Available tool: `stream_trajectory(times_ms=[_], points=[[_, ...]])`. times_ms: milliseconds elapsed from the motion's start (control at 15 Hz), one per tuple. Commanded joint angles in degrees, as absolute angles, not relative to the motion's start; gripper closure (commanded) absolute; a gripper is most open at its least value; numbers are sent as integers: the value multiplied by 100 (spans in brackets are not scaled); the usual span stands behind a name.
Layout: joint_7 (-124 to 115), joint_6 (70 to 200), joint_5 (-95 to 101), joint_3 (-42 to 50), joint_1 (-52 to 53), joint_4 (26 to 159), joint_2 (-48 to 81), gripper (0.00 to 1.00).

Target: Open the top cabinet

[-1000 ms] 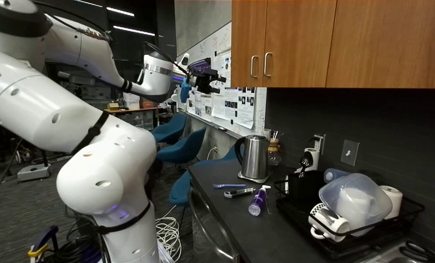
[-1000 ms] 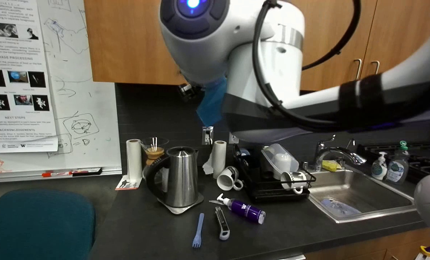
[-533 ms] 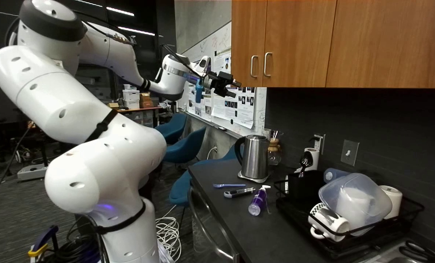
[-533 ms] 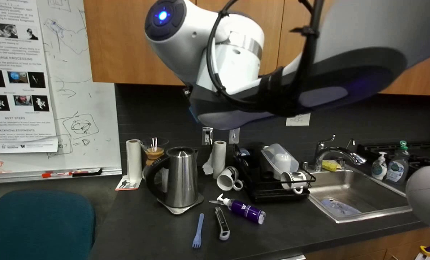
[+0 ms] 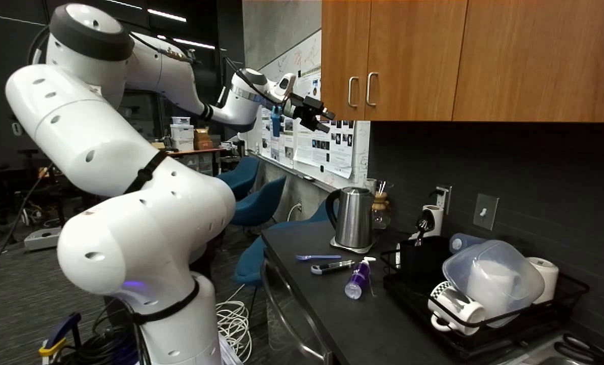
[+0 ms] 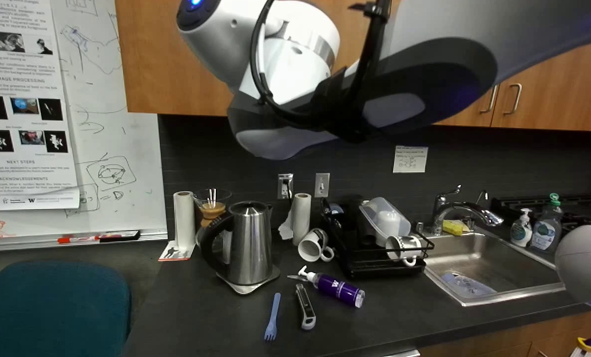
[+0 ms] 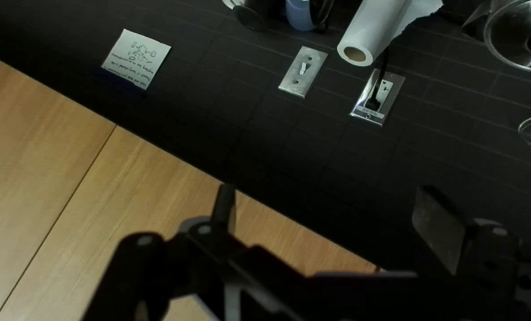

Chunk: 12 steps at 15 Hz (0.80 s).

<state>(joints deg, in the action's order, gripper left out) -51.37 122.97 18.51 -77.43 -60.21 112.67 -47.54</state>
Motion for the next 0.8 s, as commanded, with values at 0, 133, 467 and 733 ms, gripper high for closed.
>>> stream_trajectory(times_ms=[0, 133, 467, 733], points=[[-5086, 12227, 1767, -7753, -6041, 11164, -4797, 0], [-5060, 12126, 1724, -7768, -6041, 11030, -4799, 0], [-5056, 12101, 1722, -7779, -6049, 11005, -4800, 0], [-5055, 12100, 1721, -7780, -6050, 11005, -4801, 0]])
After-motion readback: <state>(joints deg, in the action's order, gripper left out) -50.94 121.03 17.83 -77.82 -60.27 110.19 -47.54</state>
